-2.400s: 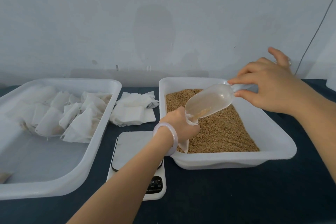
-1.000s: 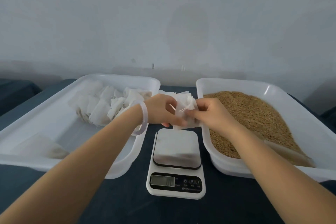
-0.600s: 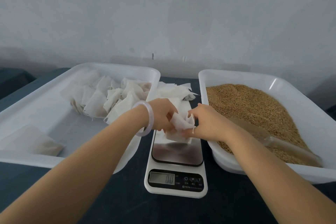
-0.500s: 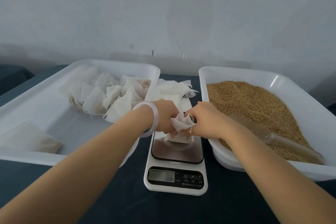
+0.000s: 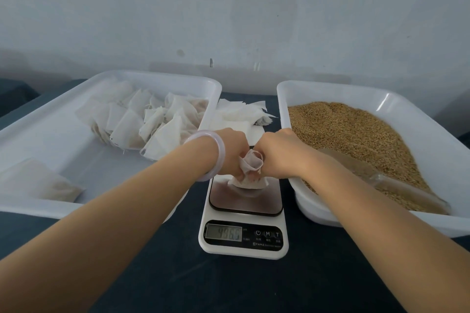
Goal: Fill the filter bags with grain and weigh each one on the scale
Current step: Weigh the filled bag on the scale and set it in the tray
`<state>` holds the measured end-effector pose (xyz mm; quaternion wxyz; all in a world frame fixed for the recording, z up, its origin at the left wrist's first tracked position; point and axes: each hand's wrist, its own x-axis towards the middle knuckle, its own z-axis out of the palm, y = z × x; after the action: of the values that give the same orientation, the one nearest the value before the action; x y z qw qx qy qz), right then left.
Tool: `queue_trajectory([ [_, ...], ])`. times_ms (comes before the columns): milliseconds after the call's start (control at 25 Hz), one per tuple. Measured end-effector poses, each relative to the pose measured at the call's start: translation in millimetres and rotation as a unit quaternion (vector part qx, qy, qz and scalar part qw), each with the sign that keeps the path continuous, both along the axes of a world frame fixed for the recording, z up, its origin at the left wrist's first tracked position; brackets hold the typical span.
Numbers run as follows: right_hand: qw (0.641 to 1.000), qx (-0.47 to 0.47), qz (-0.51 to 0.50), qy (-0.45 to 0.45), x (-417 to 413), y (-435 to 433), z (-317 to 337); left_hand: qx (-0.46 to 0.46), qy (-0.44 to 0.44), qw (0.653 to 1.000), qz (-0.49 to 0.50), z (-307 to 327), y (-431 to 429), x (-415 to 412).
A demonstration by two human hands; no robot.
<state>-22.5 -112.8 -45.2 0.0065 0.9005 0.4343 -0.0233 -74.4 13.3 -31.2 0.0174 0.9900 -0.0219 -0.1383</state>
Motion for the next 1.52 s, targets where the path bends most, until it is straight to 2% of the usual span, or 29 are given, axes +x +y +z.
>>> queue_trajectory([
  [200, 0.999, 0.029, 0.009, 0.026, -2.0, -5.8, -0.1, -0.041, -0.003, 0.999, -0.029, -3.2, 5.3, -0.6],
  [400, 0.984, 0.109, -0.027, 0.137, -2.6, -13.8, 7.5, -0.154, -0.080, 0.985, 0.002, -3.1, 16.3, -2.9],
  [520, 0.971, 0.145, -0.042, 0.184, -3.2, -14.7, 7.2, -0.203, -0.082, 0.976, 0.012, -1.7, 17.4, -4.2],
  [680, 0.965, 0.168, -0.053, 0.194, -2.9, -14.1, 5.9, -0.215, -0.078, 0.973, 0.015, -0.8, 16.8, -5.4],
  [1520, 0.966, 0.164, -0.055, 0.191, -2.4, -15.3, 3.4, -0.209, -0.071, 0.975, 0.020, -2.4, 16.5, -6.0],
])
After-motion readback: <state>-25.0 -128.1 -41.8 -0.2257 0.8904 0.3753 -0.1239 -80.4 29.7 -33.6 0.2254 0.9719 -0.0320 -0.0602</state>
